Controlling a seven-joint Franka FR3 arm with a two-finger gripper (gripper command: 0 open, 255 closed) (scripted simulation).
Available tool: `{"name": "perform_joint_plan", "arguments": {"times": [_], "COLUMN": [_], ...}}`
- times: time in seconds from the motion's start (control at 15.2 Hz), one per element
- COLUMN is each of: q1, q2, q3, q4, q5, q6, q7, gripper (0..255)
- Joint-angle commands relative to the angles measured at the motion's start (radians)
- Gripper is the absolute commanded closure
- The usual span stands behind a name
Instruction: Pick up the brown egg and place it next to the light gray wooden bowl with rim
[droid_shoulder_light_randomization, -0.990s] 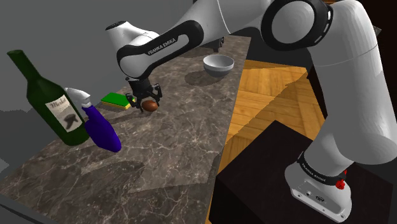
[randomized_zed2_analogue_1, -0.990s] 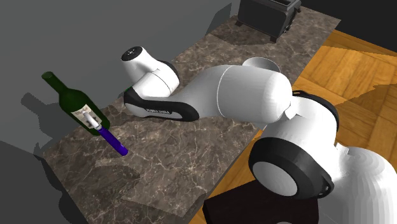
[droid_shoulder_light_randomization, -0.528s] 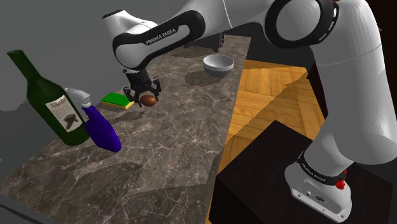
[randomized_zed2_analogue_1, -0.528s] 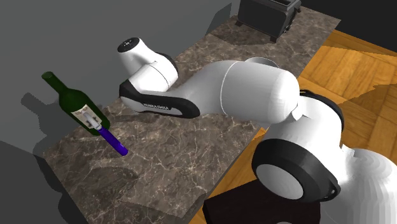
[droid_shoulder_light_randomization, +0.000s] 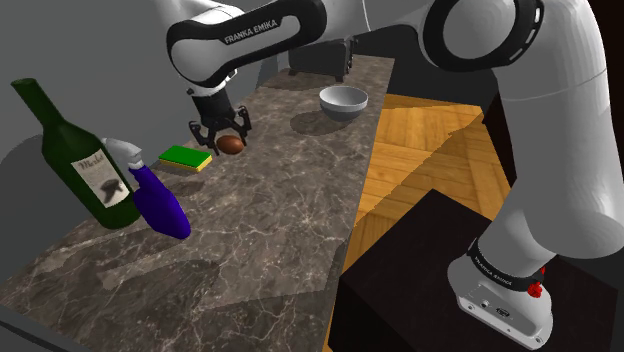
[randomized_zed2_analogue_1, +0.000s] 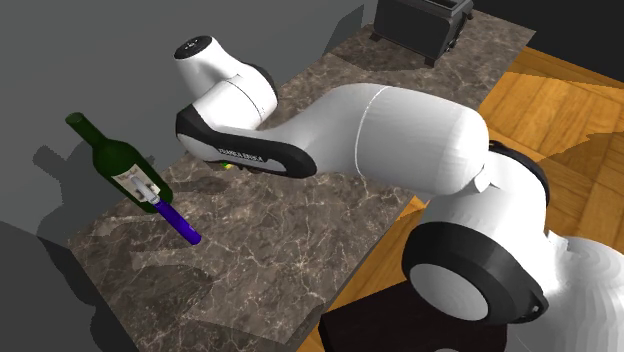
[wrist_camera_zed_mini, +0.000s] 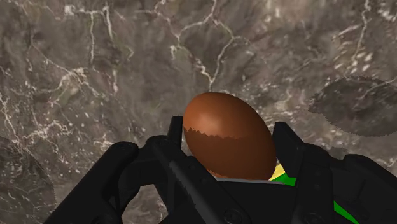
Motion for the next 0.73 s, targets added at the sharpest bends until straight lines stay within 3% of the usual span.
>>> {"name": "perform_joint_plan", "arguments": {"times": [0.0,0.66], "q1": [0.002,0.016], "q2": [-0.005,-0.011], "q3": [0.001,0.005], "q4": [0.020,0.145], "q5": [0.002,0.008], "q6": [-0.024,-0.153], "q7": [-0.002,-0.020], "gripper": [255,255]}}
